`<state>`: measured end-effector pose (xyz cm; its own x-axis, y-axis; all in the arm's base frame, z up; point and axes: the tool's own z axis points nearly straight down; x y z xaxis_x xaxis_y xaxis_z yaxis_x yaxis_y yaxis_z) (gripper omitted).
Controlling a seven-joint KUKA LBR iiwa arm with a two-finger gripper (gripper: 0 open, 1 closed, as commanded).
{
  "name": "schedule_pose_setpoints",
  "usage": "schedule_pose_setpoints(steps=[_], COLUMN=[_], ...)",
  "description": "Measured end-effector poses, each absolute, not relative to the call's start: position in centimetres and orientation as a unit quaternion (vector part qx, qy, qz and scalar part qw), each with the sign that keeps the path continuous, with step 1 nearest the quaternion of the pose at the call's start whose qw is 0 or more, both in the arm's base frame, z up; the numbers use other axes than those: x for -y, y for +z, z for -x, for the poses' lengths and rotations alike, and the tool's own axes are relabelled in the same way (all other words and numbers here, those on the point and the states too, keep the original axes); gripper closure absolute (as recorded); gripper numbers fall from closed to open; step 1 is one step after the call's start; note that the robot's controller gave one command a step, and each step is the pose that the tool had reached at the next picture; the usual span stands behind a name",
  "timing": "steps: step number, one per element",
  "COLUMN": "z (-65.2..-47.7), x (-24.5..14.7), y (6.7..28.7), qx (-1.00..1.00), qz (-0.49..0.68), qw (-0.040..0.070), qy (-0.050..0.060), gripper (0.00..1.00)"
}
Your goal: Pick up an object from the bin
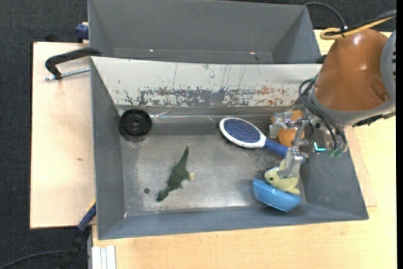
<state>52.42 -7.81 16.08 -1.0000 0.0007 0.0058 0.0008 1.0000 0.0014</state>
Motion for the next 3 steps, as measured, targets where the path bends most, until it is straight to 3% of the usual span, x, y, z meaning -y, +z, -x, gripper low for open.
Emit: schedule_pose_setpoints(steps=[1,2,3], z=[-58.4,-56.0,-56.0], x=[8.4,4.4,4.6], y=[7.2,7.3,7.3], qx=[1.0,0.999,0.999], qz=[-0.006,0.046,0.046], qw=[-0.001,0.0,0.0], qy=[0.0,-0.001,0.0], gripper=[0.0,0.0,1.0])
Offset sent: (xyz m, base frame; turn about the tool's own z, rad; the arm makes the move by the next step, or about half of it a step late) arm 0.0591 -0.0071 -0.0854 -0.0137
